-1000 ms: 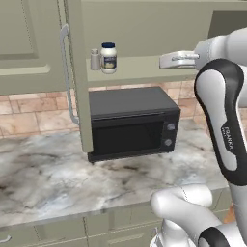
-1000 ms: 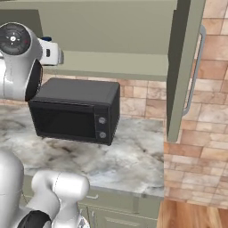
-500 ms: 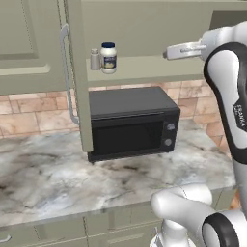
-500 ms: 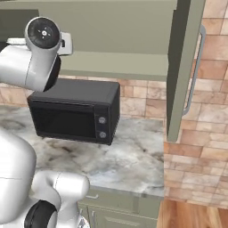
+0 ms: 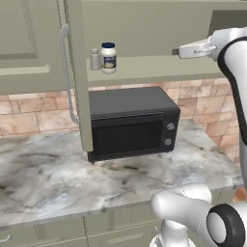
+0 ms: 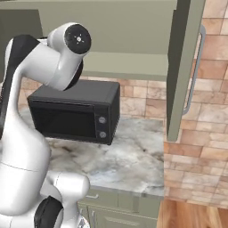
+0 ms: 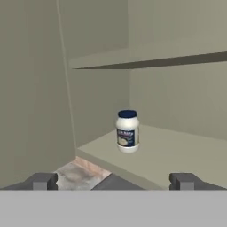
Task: Collect the paprika, mayonnaise, and shaker from the cabinet and place them next to the stove.
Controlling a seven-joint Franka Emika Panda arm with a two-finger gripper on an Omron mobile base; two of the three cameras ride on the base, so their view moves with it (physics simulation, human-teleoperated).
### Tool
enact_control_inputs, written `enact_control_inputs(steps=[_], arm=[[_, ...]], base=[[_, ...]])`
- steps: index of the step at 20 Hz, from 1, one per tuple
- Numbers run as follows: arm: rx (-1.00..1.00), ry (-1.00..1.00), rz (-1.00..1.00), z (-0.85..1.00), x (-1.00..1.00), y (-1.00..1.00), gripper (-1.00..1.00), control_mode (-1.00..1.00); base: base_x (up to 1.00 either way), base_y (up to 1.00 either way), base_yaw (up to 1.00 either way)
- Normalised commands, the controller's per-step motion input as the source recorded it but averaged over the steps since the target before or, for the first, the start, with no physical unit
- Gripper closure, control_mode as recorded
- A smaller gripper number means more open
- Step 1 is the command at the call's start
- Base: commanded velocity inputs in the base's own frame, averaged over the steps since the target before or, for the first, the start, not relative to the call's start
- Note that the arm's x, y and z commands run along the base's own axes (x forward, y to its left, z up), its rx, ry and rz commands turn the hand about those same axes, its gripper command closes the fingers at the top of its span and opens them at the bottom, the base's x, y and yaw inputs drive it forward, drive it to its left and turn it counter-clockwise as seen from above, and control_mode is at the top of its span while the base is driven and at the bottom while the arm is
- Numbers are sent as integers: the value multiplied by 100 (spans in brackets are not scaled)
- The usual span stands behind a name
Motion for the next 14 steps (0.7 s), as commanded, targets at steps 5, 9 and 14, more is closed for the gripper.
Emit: enact_control_inputs(steps=[5, 9, 14], arm=[[0, 5, 0, 0, 42, -2, -100, -100], [-1, 9, 0, 0, 44, -1, -100, -100], [0, 1, 0, 11, 43, 0, -100, -100]], base=[[0, 0, 0], [0, 0, 0], [0, 0, 0]])
